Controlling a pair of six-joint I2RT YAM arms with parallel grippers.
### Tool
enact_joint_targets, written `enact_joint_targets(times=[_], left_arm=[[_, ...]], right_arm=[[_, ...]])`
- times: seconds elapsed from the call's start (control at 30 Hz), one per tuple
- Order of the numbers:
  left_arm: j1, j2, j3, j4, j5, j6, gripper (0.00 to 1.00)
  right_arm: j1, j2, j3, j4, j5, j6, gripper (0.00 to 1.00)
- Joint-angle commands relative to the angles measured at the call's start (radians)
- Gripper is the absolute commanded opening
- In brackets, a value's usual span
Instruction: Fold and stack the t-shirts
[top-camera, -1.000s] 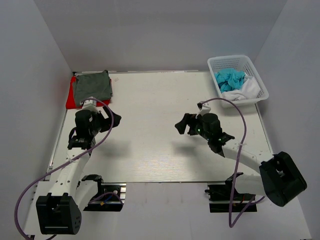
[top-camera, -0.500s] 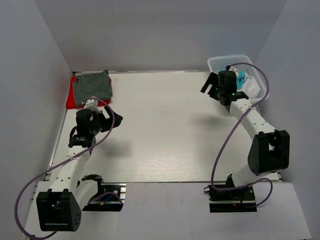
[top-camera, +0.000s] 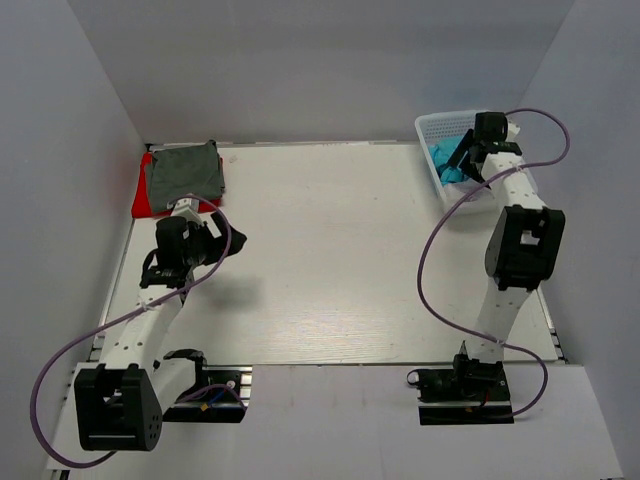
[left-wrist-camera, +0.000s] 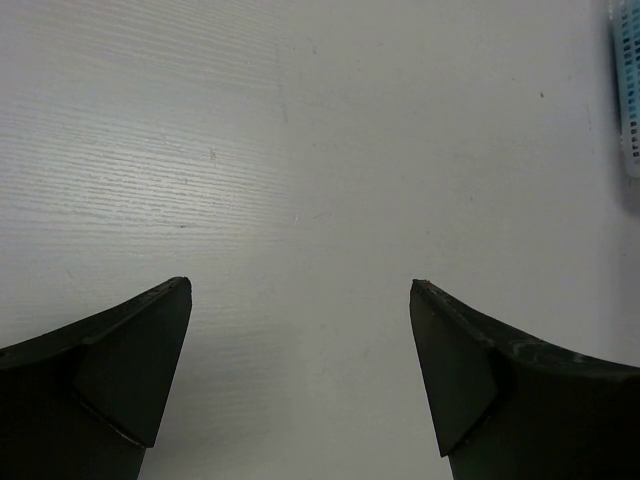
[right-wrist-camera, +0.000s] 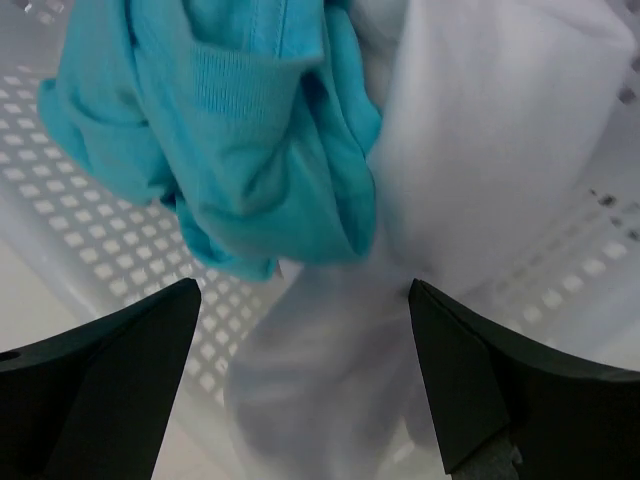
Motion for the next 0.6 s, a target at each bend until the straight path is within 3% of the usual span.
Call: enact_joint_targets(times=[0.0, 0.23, 0.37, 0.47, 0.5, 0.53, 0.57], left_arm=[[-0.002, 0.028, 0.033, 0.006, -0.025, 0.012, 1.00], [-0.002, 0.067, 0.042, 0.006, -0.005, 0.012, 1.00], [-0.002, 0.077, 0.051, -0.004, -0.014, 0.012, 1.00], [-0.002, 0.068, 0.051, -0.004, -0.023, 0.012, 1.00], [-0.002, 0.058, 0.042, -0.014, -0.034, 0.021, 1.00], [-0.002, 0.058, 0.042, -0.014, -0.034, 0.021, 1.00], [-0.002, 0.048, 0.042, -0.014, -0.034, 0.021, 1.00]], right_arm=[[-0.032, 0.109, 0.125, -0.043, -0.065, -0.012, 0.90], [-0.064, 0.220, 0.153, 0.132, -0.206, -0.017, 0.90], [-0.080, 0.251, 0.173, 0.140, -0.314, -0.008, 0.72], [-0.080, 0.249, 0.110, 0.167, -0.363, -0.028, 0.44], [-0.080, 0.248, 0.098, 0.172, -0.366, -0.031, 0.28], [-0.081, 0.242, 0.083, 0.201, -0.374, -0.038, 0.00], [-0.083, 0.202, 0.022, 0.216, -0.377, -0.038, 0.00]])
